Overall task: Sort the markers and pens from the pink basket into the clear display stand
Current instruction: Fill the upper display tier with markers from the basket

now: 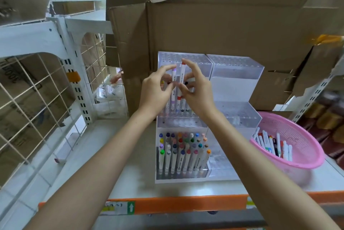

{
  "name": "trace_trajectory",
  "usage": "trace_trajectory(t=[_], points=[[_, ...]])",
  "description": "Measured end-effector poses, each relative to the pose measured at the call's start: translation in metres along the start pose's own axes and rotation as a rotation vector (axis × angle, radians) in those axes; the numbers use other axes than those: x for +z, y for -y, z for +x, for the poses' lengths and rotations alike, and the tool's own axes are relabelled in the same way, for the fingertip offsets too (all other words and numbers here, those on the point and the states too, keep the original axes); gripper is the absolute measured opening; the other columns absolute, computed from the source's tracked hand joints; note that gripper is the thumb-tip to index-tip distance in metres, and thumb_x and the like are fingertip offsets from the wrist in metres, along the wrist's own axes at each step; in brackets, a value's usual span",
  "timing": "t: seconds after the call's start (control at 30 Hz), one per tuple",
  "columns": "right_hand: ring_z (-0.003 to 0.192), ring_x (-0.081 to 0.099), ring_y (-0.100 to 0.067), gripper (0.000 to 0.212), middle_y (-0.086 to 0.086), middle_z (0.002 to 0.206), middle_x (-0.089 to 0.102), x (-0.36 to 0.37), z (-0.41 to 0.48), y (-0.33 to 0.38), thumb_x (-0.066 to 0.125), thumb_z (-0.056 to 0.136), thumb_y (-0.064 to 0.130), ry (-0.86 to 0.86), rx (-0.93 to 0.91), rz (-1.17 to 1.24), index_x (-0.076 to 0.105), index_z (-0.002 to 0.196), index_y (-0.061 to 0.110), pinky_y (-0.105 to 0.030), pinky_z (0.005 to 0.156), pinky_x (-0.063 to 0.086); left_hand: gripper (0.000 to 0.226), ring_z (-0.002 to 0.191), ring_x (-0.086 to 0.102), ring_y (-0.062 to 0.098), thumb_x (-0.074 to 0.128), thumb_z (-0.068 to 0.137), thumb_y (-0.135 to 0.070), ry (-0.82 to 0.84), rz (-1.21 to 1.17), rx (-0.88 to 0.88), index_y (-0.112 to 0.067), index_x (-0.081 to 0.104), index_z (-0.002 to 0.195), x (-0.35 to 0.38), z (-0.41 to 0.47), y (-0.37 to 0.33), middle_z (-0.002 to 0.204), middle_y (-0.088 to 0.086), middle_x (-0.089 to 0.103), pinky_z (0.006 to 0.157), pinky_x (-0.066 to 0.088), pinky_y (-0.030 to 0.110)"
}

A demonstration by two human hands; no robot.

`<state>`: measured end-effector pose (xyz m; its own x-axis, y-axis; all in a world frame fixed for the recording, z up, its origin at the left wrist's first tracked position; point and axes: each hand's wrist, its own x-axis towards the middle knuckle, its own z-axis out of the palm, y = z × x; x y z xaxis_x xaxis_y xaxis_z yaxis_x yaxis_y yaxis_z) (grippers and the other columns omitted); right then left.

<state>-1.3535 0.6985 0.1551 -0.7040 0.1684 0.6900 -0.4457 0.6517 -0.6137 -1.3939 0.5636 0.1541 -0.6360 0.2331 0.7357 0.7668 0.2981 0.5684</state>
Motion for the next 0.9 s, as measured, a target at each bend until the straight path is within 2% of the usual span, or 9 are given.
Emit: trace_trajectory(t=[0.13,0.23,0.37,0.43,0.53,0.63,0.73,0.9], points=[[0.066,0.064,-0.018,0.058,-0.004,0.078,0.058,0.000,0.000,-0.001,0.066,0.086,0.003,-0.012,-0.019,-0.040,0.044,0.137,0.021,-0.037,0.061,0.057,0.042,0.080,0.059,0.005,0.072,0.084,-0.016,0.010,0.024,0.016,-0.025,0.059,0.122,0.000,0.000,0.002,0.082,-0.007,0.065,0.075,0.043,0.009],[0.067,0.064,-0.013,0.058,-0.003,0.077,0.060,-0.002,-0.003,-0.001,0.067,0.085,0.001,-0.024,-0.026,-0.070,0.046,0.136,0.020,-0.027,0.065,0.057,0.041,0.080,0.055,0.001,0.073,0.083,-0.016,0.020,0.051,0.012,-0.023,0.060,0.121,-0.001,-0.001,0.004,0.085,-0.006,0.066,0.072,0.037,0.001],[0.065,0.063,-0.008,0.055,0.003,0.074,0.058,-0.004,-0.004,0.000,0.066,0.085,0.000,-0.031,-0.022,-0.069,0.048,0.134,0.020,-0.014,0.061,0.051,0.041,0.080,0.052,-0.005,0.074,0.081,-0.015,0.012,0.057,0.005,-0.022,0.061,0.119,0.001,-0.002,0.004,0.085,-0.008,0.063,0.074,0.033,-0.003],[0.064,0.063,-0.008,0.055,0.001,0.073,0.059,-0.005,-0.005,0.000,0.066,0.085,-0.001,-0.033,-0.029,-0.064,0.048,0.133,0.018,-0.014,0.061,0.051,0.040,0.080,0.053,-0.007,0.075,0.080,-0.015,-0.003,0.053,0.003,-0.022,0.062,0.117,0.001,-0.002,0.003,0.085,-0.006,0.063,0.073,0.033,-0.003],[0.064,0.063,-0.010,0.054,0.000,0.072,0.060,-0.005,-0.006,-0.002,0.066,0.085,-0.002,-0.041,-0.026,-0.051,0.049,0.132,0.017,-0.017,0.061,0.052,0.038,0.084,0.055,0.000,0.075,0.080,-0.015,0.013,0.064,0.012,-0.020,0.063,0.116,0.002,-0.002,0.002,0.087,-0.008,0.060,0.073,0.035,-0.002],[0.064,0.062,-0.014,0.054,0.001,0.073,0.059,-0.004,-0.009,-0.003,0.065,0.085,-0.003,-0.032,-0.016,-0.034,0.049,0.133,0.017,-0.025,0.064,0.055,0.034,0.093,0.056,0.011,0.075,0.079,-0.013,0.037,0.132,0.067,-0.015,0.065,0.111,0.004,-0.004,0.006,0.093,-0.004,0.063,0.076,0.032,0.002],[0.064,0.061,-0.014,0.055,0.006,0.072,0.056,-0.002,-0.011,-0.005,0.064,0.085,-0.004,-0.020,-0.020,-0.036,0.049,0.133,0.016,-0.024,0.064,0.054,0.024,0.095,0.054,0.017,0.075,0.078,-0.012,0.044,0.191,0.110,-0.010,0.067,0.101,0.006,-0.008,0.012,0.096,0.001,0.066,0.077,0.032,0.008],[0.062,0.060,-0.016,0.054,-0.003,0.075,0.059,-0.001,-0.011,-0.004,0.063,0.085,-0.004,-0.028,-0.027,-0.032,0.050,0.133,0.017,-0.026,0.061,0.054,0.023,0.097,0.053,0.022,0.075,0.076,-0.011,0.063,0.253,0.158,-0.009,0.066,0.097,0.008,-0.013,0.015,0.098,0.004,0.063,0.081,0.044,0.032]])
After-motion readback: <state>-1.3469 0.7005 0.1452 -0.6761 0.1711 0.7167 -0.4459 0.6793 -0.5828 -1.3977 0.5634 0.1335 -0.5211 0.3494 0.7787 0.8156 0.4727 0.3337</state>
